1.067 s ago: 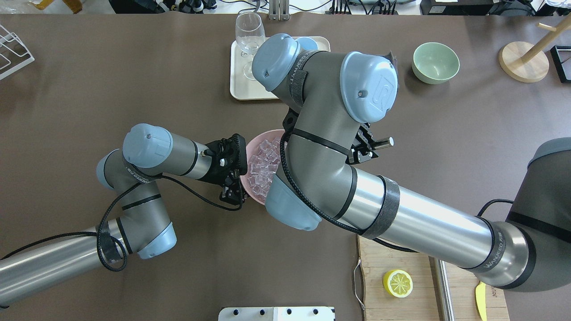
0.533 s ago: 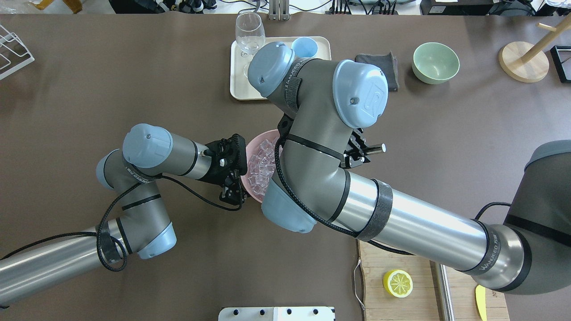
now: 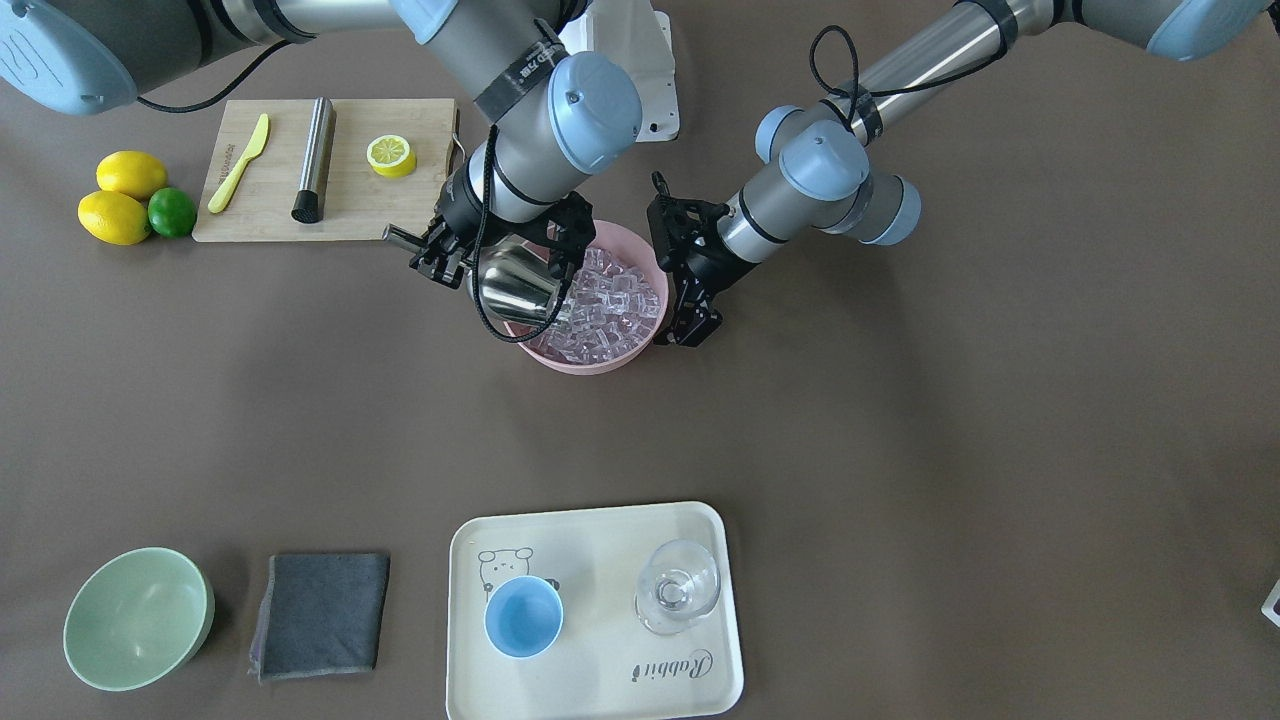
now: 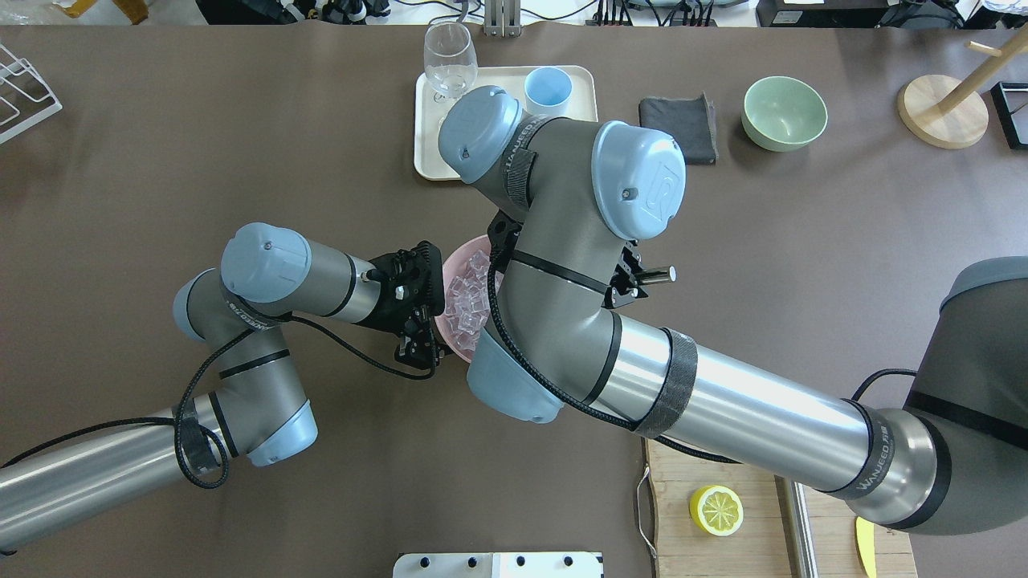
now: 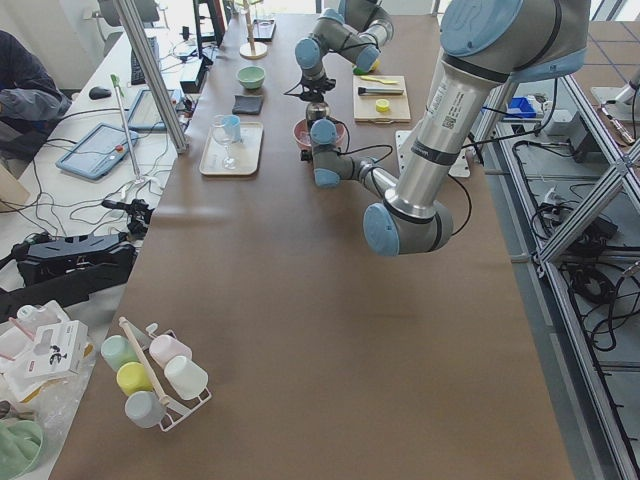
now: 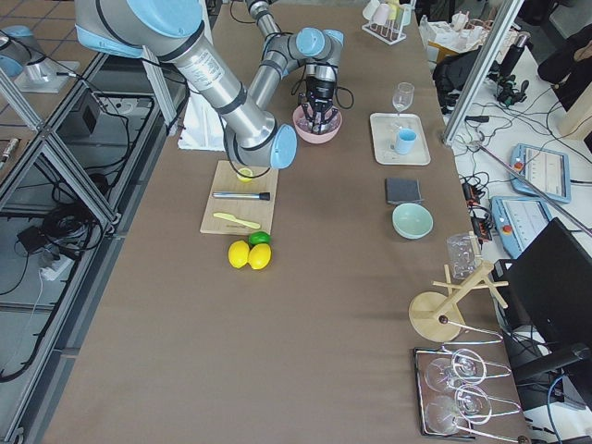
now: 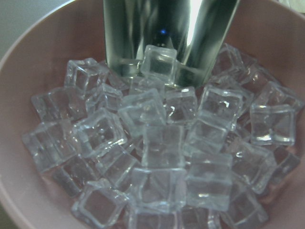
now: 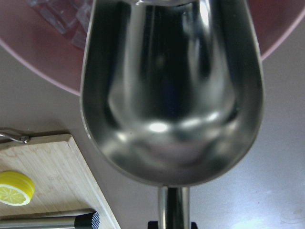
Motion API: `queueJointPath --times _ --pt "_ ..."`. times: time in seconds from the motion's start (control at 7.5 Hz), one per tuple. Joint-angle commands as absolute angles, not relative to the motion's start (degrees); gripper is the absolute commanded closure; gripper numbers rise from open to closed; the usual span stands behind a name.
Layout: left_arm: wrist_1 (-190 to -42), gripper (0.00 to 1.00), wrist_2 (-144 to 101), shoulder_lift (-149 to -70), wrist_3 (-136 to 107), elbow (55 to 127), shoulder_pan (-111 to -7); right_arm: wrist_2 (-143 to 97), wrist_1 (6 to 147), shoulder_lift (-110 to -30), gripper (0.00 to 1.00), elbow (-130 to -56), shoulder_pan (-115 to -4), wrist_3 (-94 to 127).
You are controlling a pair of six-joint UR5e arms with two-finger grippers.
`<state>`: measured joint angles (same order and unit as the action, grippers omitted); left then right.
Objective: Put ice in cup with scoop
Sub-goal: 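Lower the scoop into the ice cubes with the right gripper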
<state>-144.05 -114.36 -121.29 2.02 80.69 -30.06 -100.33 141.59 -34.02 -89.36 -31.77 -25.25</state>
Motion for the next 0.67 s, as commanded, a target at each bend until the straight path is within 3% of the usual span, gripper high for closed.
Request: queueJointPath --times 0.0,0.53 --pt "-144.05 0.02 -114.35 -121.29 2.11 80.6 -30.06 -100.9 138.18 -34.1 1.0 -87.9 -31.03 -21.45" --pt "-144.05 0.02 -114.35 -121.29 2.11 80.6 -30.06 -102.04 133.35 -34.54 1.0 -87.19 -31.03 -19.16"
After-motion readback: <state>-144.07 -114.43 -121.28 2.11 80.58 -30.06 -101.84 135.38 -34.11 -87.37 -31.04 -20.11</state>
